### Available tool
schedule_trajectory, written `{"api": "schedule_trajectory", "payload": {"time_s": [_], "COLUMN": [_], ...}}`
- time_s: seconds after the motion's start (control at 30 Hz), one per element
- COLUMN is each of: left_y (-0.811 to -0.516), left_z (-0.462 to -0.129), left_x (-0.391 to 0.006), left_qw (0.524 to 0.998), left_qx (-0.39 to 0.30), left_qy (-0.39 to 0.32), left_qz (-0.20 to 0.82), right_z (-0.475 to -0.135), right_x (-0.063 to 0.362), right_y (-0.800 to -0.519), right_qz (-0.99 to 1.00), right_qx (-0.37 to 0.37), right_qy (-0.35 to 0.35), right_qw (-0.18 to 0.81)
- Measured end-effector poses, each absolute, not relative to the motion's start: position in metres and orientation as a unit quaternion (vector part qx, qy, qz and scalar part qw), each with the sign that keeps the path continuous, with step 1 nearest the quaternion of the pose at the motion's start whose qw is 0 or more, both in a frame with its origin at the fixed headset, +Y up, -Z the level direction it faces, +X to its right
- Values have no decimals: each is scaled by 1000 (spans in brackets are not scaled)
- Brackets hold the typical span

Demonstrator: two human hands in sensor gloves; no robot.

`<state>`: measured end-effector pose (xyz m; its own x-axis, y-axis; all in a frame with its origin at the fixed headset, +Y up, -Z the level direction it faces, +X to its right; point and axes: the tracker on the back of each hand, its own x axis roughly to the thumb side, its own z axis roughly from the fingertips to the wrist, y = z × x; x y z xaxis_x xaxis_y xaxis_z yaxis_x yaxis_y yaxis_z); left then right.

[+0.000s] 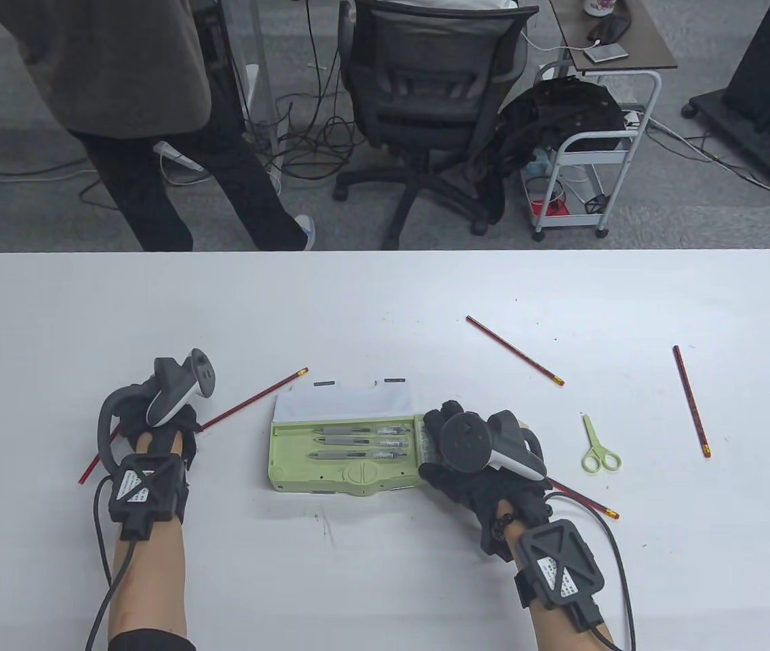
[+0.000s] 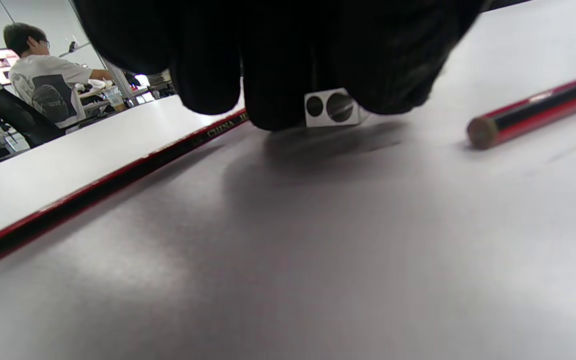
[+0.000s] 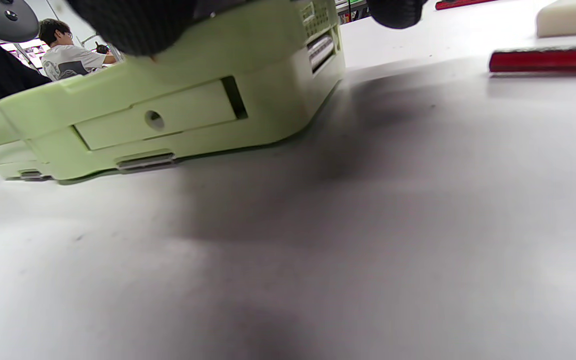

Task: Organize multifunction pencil case

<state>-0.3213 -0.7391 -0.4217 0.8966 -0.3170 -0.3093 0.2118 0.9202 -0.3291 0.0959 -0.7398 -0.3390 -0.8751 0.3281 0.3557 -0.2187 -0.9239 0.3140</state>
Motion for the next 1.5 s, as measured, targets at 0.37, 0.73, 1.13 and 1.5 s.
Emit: {"api": "schedule_trajectory", "payload": {"time_s": [0.37, 0.73, 1.13, 1.5], "left_y": [-744, -746, -745, -699], "left_z": [-424, -426, -423, -396], "left_x": [-314, -314, -317, -318], "left_qw": [960, 964, 974, 988], "left_qx": [-127, -113, -77, -4], "left_qy": [182, 177, 162, 137], "left_qz": [-170, -162, -139, -65], "right_z": [-339, -339, -339, -338], "right_x": [96, 96, 95, 96], "right_y": [-739, -740, -740, -740], "right_qz": [959, 959, 959, 960], "right_qx": [205, 205, 205, 204], "right_qy": [133, 133, 132, 132], "right_qw": [141, 142, 142, 142]}}
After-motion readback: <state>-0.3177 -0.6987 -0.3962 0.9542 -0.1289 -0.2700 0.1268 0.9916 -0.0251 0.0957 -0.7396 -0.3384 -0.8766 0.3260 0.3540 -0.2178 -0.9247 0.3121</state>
